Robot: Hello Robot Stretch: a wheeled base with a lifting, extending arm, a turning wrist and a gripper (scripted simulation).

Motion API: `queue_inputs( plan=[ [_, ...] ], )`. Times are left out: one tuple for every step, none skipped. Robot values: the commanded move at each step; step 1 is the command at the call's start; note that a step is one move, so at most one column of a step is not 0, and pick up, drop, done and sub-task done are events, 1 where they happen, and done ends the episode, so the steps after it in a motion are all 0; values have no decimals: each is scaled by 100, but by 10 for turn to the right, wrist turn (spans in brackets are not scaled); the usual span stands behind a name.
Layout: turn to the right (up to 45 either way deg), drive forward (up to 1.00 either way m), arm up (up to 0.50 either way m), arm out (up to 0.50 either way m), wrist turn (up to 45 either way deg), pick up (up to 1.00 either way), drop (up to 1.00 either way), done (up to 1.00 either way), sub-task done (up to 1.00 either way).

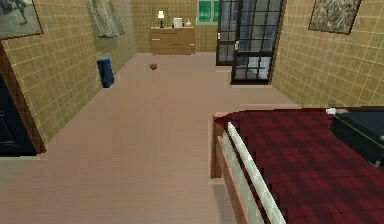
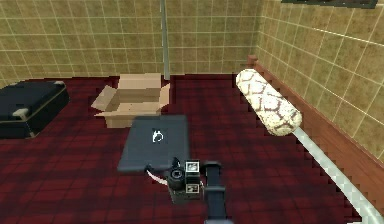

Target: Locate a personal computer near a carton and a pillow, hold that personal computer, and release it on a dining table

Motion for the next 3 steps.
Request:
queue_inputs(
  plan=[
    [0, 0, 22, 0, 0, 0, 0, 0, 0],
    [0, 0, 0, 0, -450, 0, 0, 0, 0],
    [0, 0, 0, 0, -450, 0, 0, 0, 0]
  ],
)
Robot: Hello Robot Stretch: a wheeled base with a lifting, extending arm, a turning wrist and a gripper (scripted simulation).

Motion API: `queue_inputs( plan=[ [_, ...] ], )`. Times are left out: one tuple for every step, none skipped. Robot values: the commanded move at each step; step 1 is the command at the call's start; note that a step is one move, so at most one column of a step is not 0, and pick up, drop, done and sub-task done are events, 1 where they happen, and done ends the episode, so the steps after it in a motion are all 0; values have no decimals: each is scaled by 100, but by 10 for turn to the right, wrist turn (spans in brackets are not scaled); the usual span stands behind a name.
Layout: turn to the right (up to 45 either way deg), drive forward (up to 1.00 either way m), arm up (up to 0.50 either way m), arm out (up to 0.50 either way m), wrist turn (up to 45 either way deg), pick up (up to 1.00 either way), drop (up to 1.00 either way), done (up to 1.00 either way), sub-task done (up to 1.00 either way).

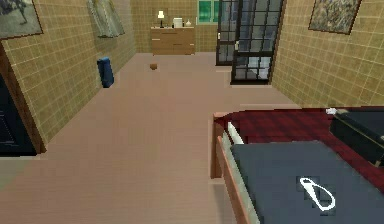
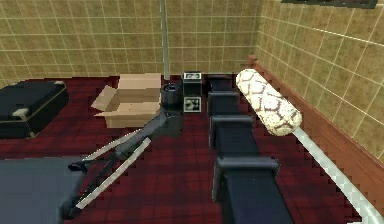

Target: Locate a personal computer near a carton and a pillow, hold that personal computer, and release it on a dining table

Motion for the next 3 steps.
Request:
queue_inputs(
  plan=[
    [0, 0, 0, 0, -180, 0, 0, 0, 0],
    [0, 0, 0, -22, 0, 0, 0, 0, 0],
    [-450, 0, 0, 0, 0, 0, 0, 0, 0]
  ],
)
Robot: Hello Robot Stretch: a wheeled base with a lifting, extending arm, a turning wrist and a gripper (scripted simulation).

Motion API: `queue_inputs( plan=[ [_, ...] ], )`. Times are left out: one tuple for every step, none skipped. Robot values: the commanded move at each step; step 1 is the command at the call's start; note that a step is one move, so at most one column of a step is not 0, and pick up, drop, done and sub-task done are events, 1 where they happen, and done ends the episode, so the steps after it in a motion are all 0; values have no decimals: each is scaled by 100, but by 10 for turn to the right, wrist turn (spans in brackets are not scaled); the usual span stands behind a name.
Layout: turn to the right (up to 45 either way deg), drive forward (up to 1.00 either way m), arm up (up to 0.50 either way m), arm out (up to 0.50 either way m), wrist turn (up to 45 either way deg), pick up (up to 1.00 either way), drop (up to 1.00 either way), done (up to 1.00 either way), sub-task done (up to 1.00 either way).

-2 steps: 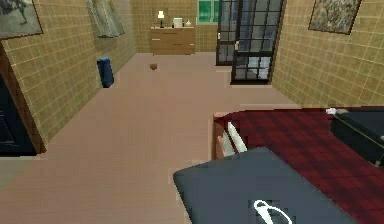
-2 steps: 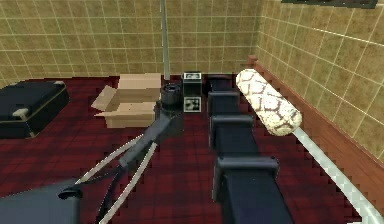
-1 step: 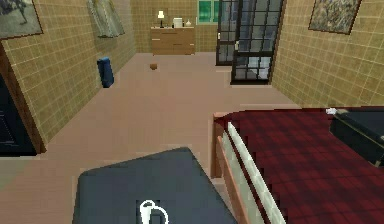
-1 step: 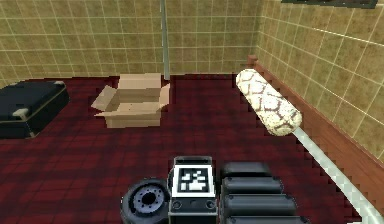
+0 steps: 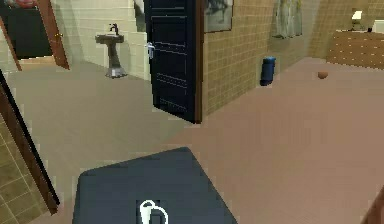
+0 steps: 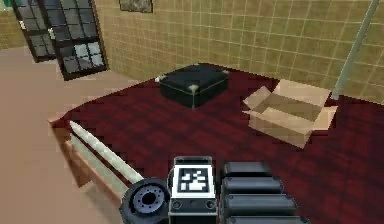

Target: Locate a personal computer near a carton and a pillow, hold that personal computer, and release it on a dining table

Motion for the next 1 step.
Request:
queue_inputs(
  plan=[
    [-330, 0, 0, 0, 0, 0, 0, 0, 0]
  ],
)
